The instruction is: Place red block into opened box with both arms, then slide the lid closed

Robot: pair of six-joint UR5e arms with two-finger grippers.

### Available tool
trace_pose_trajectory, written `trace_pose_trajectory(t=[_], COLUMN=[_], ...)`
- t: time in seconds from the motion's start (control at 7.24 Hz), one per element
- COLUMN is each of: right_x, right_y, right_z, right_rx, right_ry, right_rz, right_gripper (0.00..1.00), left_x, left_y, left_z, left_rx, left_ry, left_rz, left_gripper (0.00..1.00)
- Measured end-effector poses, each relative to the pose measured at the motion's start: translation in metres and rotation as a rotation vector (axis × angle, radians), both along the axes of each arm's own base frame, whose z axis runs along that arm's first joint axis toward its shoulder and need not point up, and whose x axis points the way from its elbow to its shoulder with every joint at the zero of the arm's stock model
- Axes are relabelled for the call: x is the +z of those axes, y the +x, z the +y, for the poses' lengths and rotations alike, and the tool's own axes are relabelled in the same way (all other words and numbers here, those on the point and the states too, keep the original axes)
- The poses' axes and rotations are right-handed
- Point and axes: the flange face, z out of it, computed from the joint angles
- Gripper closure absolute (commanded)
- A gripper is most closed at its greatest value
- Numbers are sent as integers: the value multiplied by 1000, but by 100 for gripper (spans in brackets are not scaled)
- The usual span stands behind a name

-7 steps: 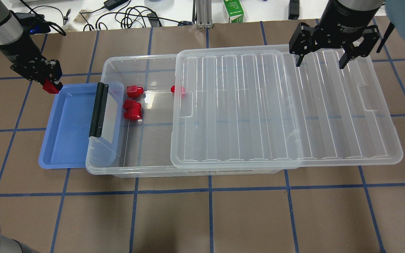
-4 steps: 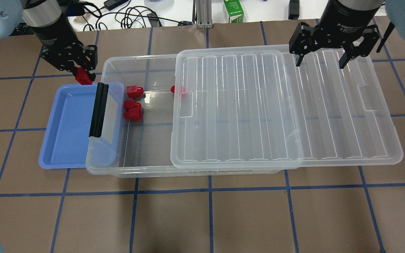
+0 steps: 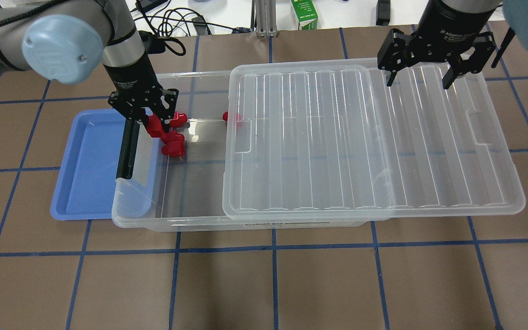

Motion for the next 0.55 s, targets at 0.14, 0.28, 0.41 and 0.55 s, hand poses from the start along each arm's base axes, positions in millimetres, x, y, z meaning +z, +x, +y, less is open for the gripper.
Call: trace_pose_trajectory(t=[0.14,0.28,0.41,0.55], right_x=[1,3,5,6], right_y=[-9,-21,-37,-54], right_z=[-1,-2,-3,-4], right_rx=[6,3,3,6], right_ry=[1,0,-1,3], right_rz=[13,15,17,20], right_gripper=[0,0,0,0], left_x=[-20,-39,-54,-67], left_y=[-6,-9,-10,-11], left_z=[4,9,13,13], left_rx=[1,1,-1,-4], left_ry=[-7,-12,-20,-23], left_rz=[6,9,11,12], left_gripper=[100,100,100,100])
